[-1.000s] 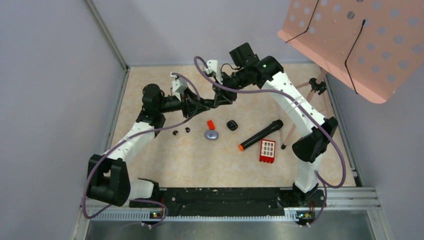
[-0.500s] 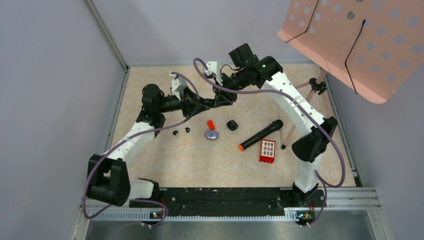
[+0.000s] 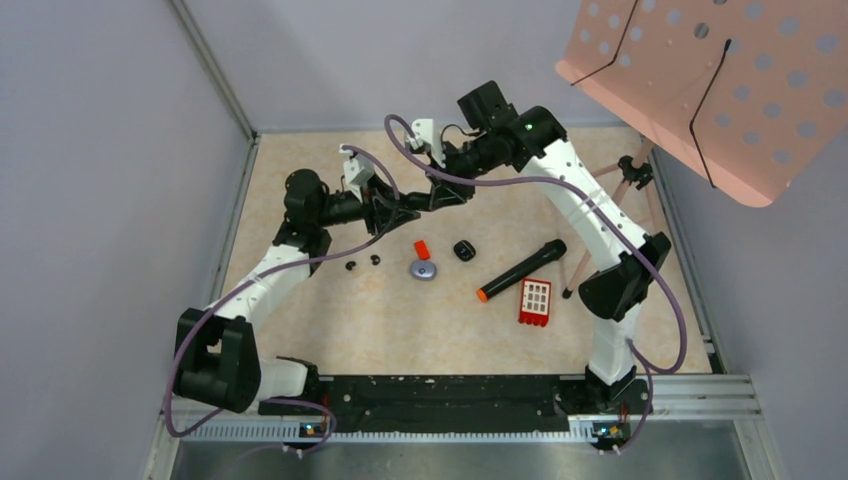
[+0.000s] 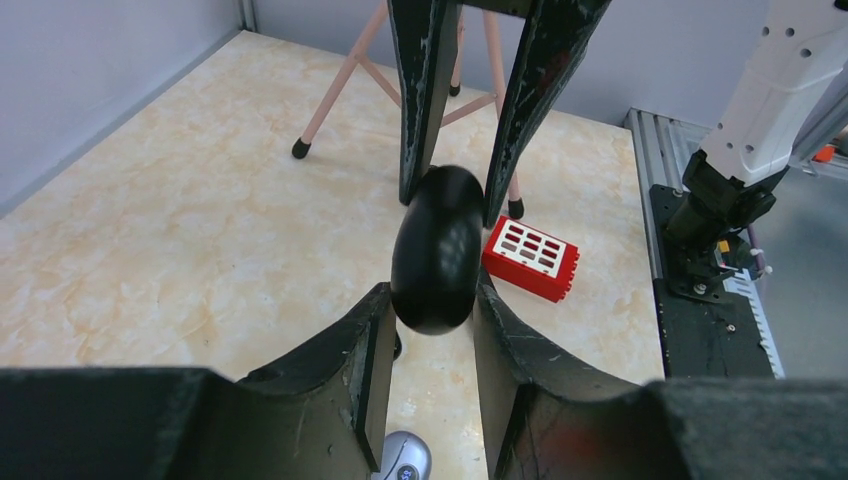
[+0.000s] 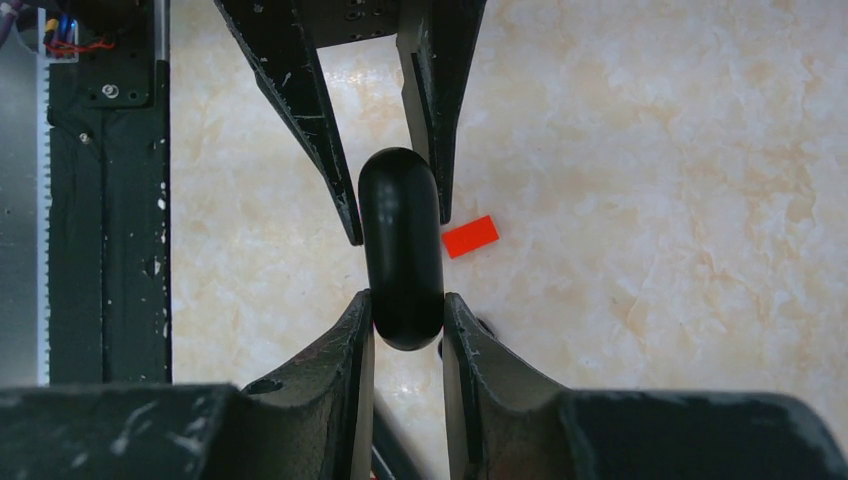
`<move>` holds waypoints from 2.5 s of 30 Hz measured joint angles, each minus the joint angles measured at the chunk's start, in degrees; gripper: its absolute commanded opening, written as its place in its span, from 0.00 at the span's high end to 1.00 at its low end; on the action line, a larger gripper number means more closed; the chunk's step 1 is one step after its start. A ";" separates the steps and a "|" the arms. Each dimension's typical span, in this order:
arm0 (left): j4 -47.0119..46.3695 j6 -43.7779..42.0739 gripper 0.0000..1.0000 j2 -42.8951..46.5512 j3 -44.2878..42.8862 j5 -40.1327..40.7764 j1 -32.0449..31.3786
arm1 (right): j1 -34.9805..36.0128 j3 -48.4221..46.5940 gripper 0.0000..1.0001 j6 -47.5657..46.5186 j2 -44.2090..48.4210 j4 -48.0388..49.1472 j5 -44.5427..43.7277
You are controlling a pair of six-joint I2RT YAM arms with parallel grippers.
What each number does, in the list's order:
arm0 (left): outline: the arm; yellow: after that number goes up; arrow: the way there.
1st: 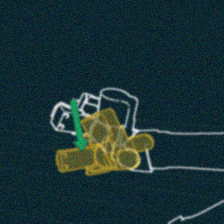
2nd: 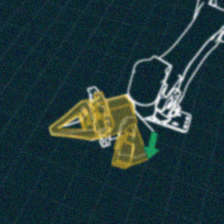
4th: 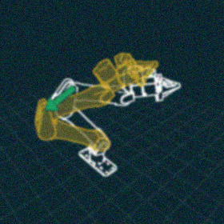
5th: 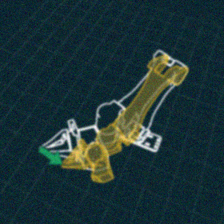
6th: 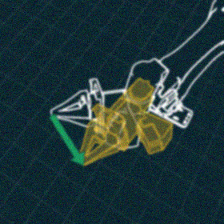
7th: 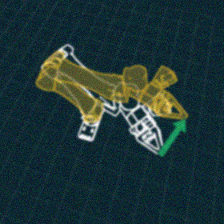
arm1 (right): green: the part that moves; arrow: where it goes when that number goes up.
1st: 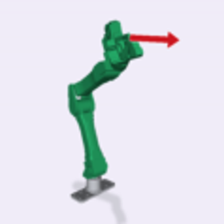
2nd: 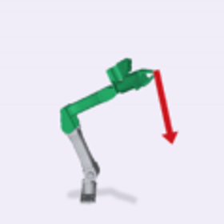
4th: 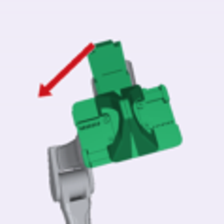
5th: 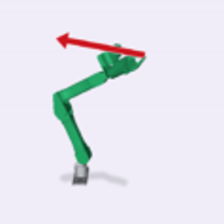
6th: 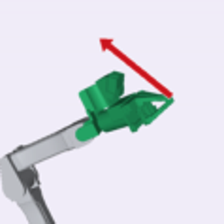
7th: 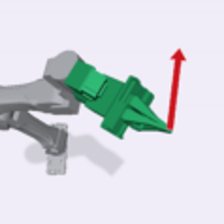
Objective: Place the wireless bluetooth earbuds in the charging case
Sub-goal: Pick up the charging case at the center of the board, then open the charging case.
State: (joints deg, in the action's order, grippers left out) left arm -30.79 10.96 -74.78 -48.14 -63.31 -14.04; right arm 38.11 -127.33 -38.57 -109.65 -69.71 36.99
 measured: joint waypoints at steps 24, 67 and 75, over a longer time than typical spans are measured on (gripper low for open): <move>0.26 -2.14 1.00 0.00 0.48 -0.33 -0.81 | 2.27 -1.90 0.68 -2.78 -0.68 -2.75 -4.83; 1.81 2.38 1.00 0.00 2.12 6.05 1.90 | -1.55 -9.27 0.61 9.88 -2.49 1.86 -2.91; 1.75 11.72 1.00 0.24 2.16 7.19 12.92 | -2.62 1.36 0.66 9.42 2.78 9.53 -1.27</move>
State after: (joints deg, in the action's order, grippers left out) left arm -29.04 22.68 -74.54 -45.98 -56.12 -1.13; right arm 35.48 -125.97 -29.15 -106.87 -60.18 35.73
